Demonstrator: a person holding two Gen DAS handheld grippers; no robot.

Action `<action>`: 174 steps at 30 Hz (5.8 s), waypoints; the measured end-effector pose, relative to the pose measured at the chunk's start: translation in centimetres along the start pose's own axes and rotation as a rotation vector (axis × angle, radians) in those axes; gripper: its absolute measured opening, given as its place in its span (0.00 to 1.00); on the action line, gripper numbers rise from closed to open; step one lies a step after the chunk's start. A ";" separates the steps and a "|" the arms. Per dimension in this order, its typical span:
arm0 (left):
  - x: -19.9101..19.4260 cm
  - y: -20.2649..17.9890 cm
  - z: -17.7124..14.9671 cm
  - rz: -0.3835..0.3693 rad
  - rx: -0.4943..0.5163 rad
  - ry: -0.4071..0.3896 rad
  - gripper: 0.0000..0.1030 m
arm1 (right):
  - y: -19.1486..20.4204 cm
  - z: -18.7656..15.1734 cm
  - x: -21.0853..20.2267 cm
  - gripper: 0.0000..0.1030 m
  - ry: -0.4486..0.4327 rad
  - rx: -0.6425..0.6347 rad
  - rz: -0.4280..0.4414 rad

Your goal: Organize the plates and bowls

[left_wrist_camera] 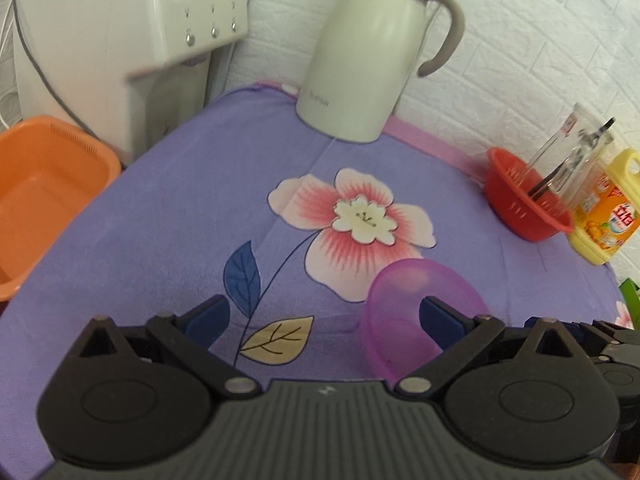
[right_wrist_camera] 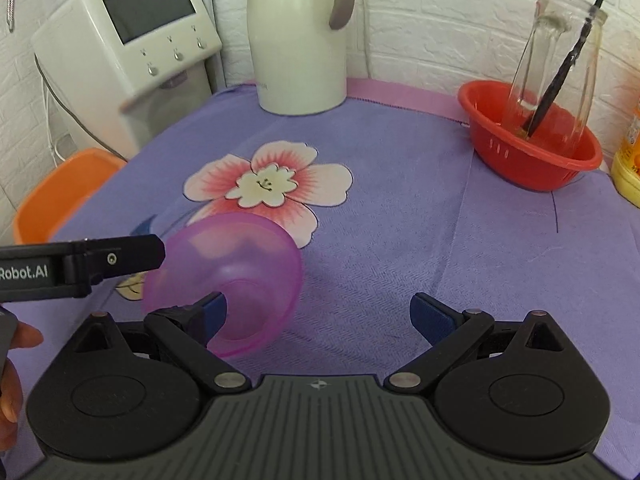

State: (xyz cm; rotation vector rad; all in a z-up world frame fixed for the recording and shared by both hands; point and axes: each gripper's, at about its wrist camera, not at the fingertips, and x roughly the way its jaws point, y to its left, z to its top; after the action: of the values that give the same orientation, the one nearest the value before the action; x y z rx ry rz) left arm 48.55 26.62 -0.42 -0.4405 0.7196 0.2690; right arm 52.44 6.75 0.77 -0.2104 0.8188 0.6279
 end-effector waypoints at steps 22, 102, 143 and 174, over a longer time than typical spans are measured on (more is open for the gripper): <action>2.4 -1.7 -1.2 0.041 0.088 -0.018 0.77 | 1.6 0.0 3.3 1.00 -0.002 -0.052 0.021; -20.3 -13.5 -24.1 -0.340 0.234 -0.071 0.69 | -4.6 -29.6 -26.8 1.00 -0.337 0.420 -0.121; -13.7 -16.1 -24.2 -0.316 0.425 0.162 0.76 | -4.9 -27.9 -20.5 1.00 -0.164 0.315 -0.164; -13.9 -17.7 -25.6 -0.389 0.499 0.212 0.74 | -2.9 -28.3 -21.5 1.00 -0.198 0.359 -0.086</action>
State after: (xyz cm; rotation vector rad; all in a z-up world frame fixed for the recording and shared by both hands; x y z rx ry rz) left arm 30.64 -2.27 -2.76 -0.1251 0.8590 -0.3255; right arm 25.66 -16.57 -2.65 0.1414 0.7126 0.4047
